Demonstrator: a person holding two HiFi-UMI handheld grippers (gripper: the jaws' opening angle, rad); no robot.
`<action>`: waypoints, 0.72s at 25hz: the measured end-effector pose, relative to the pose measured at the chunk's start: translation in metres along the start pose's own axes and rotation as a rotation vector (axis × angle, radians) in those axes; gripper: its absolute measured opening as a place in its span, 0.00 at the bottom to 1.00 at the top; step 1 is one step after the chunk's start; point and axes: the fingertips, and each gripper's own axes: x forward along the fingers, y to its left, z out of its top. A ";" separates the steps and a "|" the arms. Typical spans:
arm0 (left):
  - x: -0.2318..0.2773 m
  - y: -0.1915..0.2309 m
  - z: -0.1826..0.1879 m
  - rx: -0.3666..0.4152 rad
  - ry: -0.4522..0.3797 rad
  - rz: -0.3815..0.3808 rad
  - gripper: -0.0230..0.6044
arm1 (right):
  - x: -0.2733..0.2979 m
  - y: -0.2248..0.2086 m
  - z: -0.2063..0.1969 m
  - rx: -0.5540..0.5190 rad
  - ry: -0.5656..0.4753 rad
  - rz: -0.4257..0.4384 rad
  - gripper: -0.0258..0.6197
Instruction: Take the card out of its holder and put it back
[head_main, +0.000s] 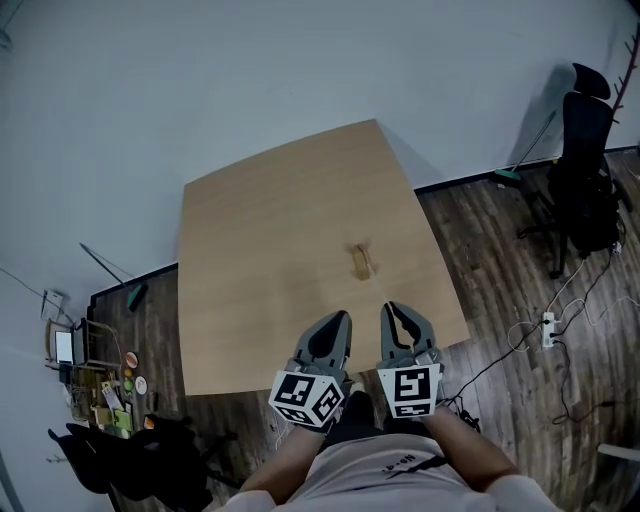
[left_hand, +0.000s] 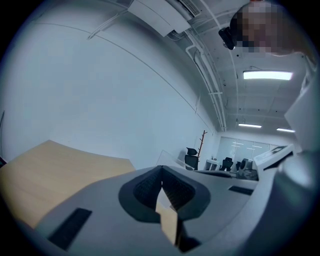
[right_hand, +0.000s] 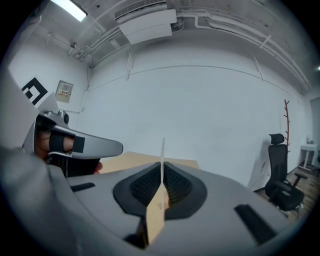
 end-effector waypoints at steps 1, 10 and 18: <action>0.002 0.005 -0.001 0.000 0.007 -0.004 0.06 | 0.006 0.001 -0.002 -0.006 0.001 -0.005 0.08; 0.046 0.071 -0.022 -0.028 0.064 -0.021 0.06 | 0.082 0.005 -0.038 -0.066 0.037 -0.060 0.08; 0.080 0.117 -0.056 -0.047 0.177 -0.049 0.06 | 0.143 0.005 -0.085 -0.050 0.086 -0.131 0.08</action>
